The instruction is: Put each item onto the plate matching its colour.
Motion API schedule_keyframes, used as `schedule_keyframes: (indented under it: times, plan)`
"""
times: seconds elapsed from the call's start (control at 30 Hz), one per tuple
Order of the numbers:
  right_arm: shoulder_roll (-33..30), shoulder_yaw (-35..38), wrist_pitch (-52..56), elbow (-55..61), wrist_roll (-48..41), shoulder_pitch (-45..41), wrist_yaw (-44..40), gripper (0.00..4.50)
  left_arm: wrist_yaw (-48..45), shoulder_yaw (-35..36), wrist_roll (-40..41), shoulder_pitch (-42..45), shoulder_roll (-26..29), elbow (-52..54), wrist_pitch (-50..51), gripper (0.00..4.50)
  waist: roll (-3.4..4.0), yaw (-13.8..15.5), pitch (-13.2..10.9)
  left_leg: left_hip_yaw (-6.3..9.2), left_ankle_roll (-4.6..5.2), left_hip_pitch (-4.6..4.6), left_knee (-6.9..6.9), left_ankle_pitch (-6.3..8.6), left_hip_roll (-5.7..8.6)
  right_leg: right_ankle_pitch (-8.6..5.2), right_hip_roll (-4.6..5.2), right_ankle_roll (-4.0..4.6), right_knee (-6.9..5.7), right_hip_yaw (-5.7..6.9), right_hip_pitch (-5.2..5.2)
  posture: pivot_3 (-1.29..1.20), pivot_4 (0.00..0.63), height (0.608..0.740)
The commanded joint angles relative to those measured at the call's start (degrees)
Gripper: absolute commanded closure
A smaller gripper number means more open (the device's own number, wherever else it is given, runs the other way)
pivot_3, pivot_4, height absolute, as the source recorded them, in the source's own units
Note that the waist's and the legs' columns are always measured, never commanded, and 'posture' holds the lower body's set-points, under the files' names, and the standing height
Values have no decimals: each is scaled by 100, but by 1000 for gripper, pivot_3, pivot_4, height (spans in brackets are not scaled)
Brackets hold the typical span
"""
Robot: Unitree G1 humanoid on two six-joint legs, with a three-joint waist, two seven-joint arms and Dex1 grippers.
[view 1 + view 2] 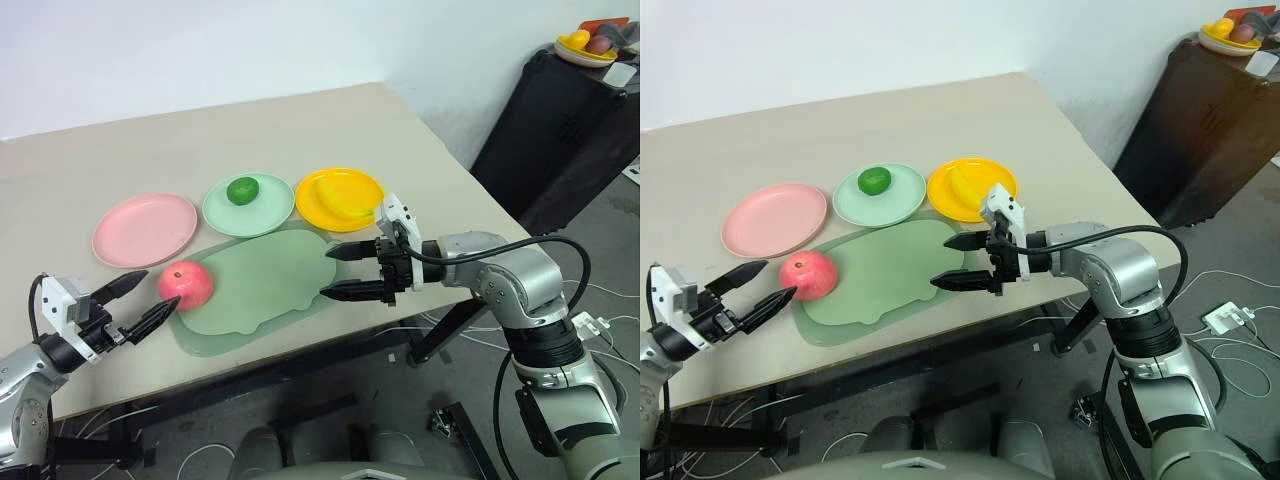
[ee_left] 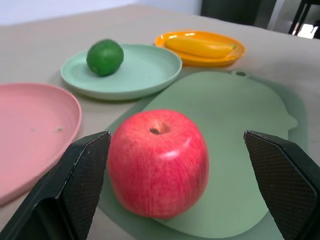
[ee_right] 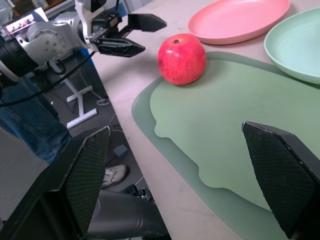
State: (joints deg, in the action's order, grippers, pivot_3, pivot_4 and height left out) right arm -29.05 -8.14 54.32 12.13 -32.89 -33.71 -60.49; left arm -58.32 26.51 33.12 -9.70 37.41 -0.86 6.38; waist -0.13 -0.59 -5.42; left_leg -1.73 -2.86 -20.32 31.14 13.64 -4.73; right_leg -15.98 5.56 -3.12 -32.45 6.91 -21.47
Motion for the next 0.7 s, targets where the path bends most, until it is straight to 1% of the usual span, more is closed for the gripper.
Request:
schedule_keyframes:
  times: [0.03,0.4,0.5,0.7]
  plan:
    - [15,124,-42,231,-195,-15,97,16,160,-18,-40,155,80,125,127,0,-1,6,-1,0,0,-1,0,0,0,0,0,0,2,0,0,0,150,740]
    - [86,107,-27,329,-379,62,388,16,413,-389,-514,615,118,-246,155,0,2,7,-3,0,1,-2,0,0,0,4,-1,5,7,2,2,0,150,740]
    - [102,109,-30,326,-407,69,451,16,414,-342,-244,655,107,-148,539,0,1,2,-2,-1,1,-3,1,-1,0,6,-1,6,7,2,2,0,150,740]
    - [138,80,-39,317,-457,90,579,16,431,-351,-289,639,163,-71,707,0,1,3,-3,0,1,-1,0,-1,0,8,-1,9,6,3,3,0,150,740]
